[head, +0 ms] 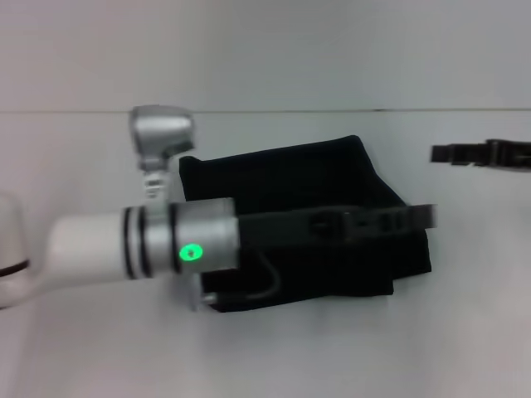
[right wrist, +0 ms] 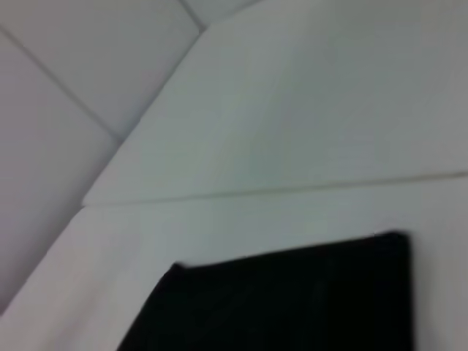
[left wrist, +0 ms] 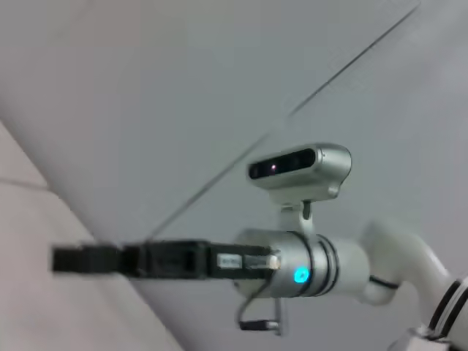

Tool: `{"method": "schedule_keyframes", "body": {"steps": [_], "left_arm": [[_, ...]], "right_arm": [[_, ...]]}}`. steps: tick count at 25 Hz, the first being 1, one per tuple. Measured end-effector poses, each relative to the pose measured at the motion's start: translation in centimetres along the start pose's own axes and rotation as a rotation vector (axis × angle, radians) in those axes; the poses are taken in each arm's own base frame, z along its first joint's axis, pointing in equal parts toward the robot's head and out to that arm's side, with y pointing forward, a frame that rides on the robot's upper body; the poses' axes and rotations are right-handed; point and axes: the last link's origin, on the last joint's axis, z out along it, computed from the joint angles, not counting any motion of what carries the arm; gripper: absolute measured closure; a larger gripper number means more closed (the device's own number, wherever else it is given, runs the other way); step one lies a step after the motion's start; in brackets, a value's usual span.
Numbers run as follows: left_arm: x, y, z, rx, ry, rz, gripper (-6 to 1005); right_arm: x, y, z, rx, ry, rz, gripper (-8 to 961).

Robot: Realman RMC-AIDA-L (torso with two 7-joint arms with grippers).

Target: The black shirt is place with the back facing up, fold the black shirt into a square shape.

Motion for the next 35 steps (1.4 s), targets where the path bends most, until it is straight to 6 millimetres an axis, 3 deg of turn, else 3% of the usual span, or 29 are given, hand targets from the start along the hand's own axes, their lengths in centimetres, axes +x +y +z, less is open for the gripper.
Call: {"method": "schedule_keyframes", "body": {"steps": [2,7,8,9,13,19,28,35], "left_arm": [[0.0,-0.2,-1.3,0.018,0.008,0.057,542],[0.0,-0.2,-5.0,0.069,-0.014,0.265,309],[0.0,-0.2,-5.0,0.069,-0.014,0.265,272],[0.1,-0.1,-6.6,0.089,-0.029,0.345,235],[0.0,0.0,-8.1,0.111,-0.084,0.446,87],[-0.7,-0.2,-8.7,0.129,-0.198,0.573,51],[-0.6,-0.3,-8.6,0.131,-0.209,0.579,52],[-0.6,-0.5,-8.4,0.140,-0.206,0.581,51]], "right_arm": [[0.1,0.3,0.4,-0.013,0.022,0.014,364],[1.4,1.4,3.0,-0.028,0.131,0.062,367],[1.7,1.5,3.5,-0.025,0.147,0.070,367],[2.0,1.6,4.1,-0.014,0.161,0.080,368],[2.7,1.9,5.2,-0.007,0.190,0.097,405],[3.5,2.0,6.0,0.014,0.217,0.120,439],[4.1,1.5,6.2,0.042,0.213,0.128,475],[4.6,2.1,7.8,0.053,0.189,0.127,504]]}}
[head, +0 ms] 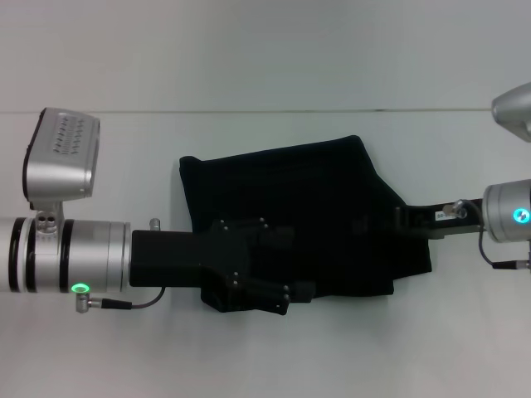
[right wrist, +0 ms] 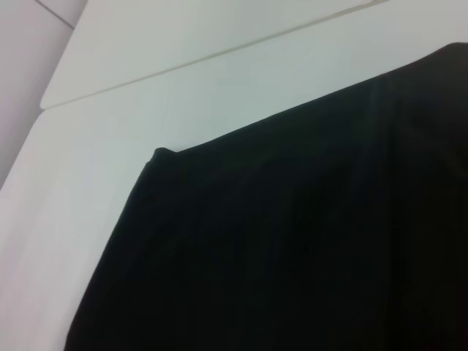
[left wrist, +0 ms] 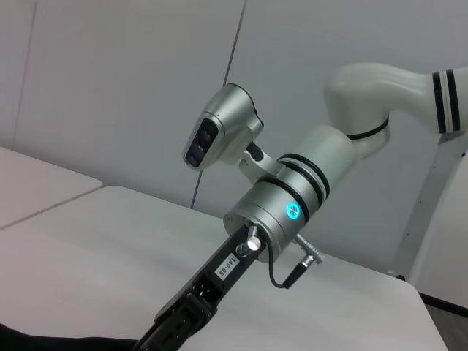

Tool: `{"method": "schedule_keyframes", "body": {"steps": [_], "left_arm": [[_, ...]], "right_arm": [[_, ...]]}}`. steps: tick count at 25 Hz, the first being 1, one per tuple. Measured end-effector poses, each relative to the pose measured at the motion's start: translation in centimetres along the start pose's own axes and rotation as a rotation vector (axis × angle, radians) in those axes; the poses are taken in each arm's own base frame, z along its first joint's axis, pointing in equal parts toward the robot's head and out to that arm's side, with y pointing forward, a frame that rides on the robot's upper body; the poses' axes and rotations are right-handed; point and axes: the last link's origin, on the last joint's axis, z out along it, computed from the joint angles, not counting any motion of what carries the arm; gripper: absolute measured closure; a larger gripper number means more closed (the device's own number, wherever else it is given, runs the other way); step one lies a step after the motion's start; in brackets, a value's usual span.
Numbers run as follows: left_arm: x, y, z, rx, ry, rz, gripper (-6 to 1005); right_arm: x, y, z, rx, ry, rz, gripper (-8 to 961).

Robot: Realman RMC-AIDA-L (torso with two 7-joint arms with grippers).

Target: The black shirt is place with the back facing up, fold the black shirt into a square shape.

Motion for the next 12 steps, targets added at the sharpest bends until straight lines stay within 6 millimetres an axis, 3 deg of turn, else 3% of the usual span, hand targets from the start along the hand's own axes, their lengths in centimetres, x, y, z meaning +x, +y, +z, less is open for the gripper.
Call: {"method": "schedule_keyframes", "body": {"steps": [10,12], "left_arm": [[0.04,-0.12,-0.07,0.005,-0.002,0.002,52],[0.01,-0.11,-0.03,0.005,-0.002,0.001,51]], "right_arm": [[0.08,0.54,0.50,-0.016,-0.010,-0.002,544],[0.06,0.54,0.47,-0.020,-0.016,-0.008,587]]}}
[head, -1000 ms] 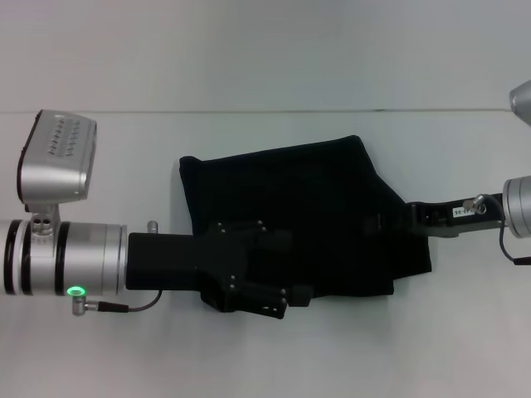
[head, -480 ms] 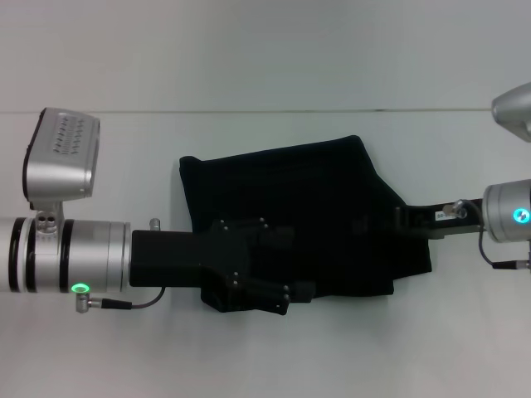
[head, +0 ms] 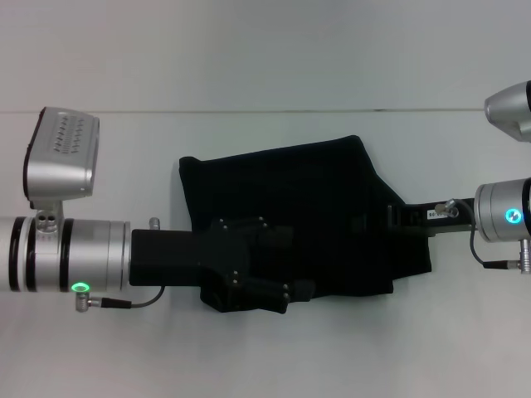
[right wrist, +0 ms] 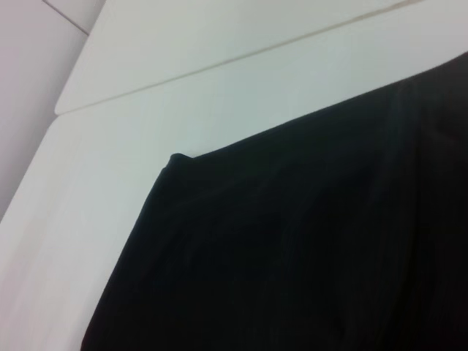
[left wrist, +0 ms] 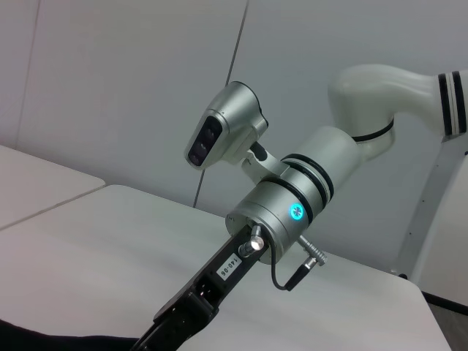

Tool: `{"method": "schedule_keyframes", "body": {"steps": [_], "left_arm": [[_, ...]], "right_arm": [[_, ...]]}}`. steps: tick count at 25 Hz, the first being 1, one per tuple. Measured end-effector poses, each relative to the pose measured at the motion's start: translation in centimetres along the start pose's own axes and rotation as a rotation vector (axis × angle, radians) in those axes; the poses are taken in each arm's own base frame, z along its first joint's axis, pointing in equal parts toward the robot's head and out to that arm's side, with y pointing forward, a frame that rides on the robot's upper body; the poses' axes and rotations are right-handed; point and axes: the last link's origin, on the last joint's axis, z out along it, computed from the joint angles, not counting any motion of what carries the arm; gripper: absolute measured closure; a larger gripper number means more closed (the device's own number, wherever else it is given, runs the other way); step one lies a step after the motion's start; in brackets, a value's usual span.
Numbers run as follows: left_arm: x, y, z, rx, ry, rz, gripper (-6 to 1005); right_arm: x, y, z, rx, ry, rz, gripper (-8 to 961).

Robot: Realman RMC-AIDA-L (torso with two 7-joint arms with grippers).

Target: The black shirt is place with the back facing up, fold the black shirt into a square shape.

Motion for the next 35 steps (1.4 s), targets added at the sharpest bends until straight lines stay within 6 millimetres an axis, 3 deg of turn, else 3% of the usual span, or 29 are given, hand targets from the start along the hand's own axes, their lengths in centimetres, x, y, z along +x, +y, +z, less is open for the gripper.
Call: {"method": "schedule_keyframes", "body": {"steps": [8,14,23,35], "left_arm": [[-0.1,0.0,0.1,0.004,0.001,-0.005,51],[-0.1,-0.1,0.0,0.007,0.000,-0.010,52],[-0.1,-0.2,-0.4,0.022,0.019,-0.042,52],[0.0,-0.1,-0.4,0.019,0.032,-0.098,51]], "right_arm": [[0.1,0.1,0.2,-0.007,-0.002,-0.012,761],[-1.3,1.0,-0.3,-0.056,-0.063,-0.057,914],[-4.3,2.8,-2.4,-0.113,-0.113,-0.150,916],[-5.2,0.7,-5.0,-0.049,-0.134,-0.156,915]]}}
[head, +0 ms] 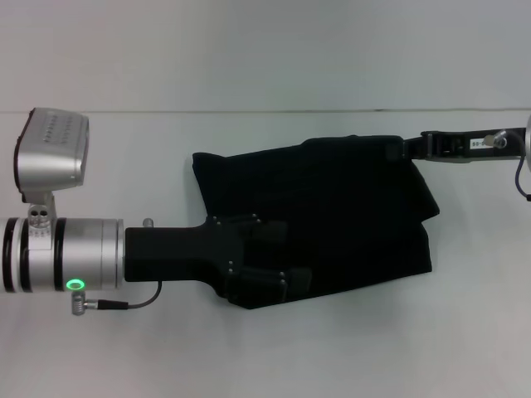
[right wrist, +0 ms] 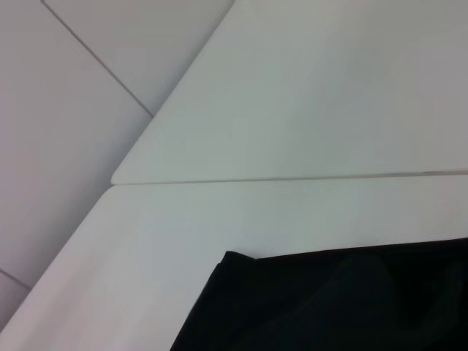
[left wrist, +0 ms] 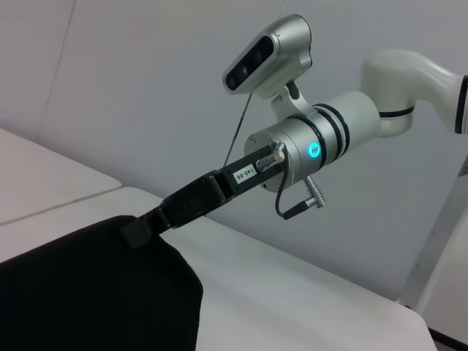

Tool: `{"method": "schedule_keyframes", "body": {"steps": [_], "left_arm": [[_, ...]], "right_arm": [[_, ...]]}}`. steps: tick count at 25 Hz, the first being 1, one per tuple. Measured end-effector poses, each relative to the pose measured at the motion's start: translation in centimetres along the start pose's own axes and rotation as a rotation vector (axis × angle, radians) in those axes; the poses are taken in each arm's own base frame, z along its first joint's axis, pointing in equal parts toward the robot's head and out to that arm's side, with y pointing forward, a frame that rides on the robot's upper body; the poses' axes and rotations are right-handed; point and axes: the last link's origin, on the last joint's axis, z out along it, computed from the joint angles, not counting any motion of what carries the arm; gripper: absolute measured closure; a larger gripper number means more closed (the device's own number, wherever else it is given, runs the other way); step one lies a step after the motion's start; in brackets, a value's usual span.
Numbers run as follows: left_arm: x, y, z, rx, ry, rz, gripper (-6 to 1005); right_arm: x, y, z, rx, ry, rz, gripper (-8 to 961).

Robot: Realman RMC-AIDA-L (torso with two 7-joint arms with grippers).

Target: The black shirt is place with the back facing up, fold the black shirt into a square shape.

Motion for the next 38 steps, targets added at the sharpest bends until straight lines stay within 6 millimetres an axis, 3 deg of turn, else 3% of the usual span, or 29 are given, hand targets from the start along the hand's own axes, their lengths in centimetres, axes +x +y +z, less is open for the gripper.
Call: {"method": "schedule_keyframes", "body": {"steps": [5,12,20,26,31,33,38], "left_arm": [[0.0,0.0,0.3,0.001,0.001,-0.007,51],[0.1,-0.4,0.6,0.026,0.000,-0.014,51],[1.3,-4.1,1.6,0.258,0.004,-0.104,52],[2.9,-6.8,2.0,0.421,0.035,-0.205,52],[2.8,-8.2,1.9,0.519,0.050,-0.256,52],[2.6,-9.6,1.8,0.621,0.066,-0.358,52],[2.1,-11.2,2.2,0.715,0.046,-0.494,52]], "right_arm": [[0.6,-0.9,-0.4,0.027,0.004,0.017,909],[3.3,-2.9,-0.2,0.092,0.007,0.097,875],[4.0,-3.4,-1.1,0.095,-0.017,0.084,836],[3.3,-3.9,-3.3,0.083,-0.071,0.092,630],[2.8,-3.9,-3.7,0.080,-0.079,0.083,437],[2.4,-3.8,-3.7,0.081,-0.086,0.075,354],[1.8,-3.4,-3.4,0.075,-0.093,0.060,224]]}}
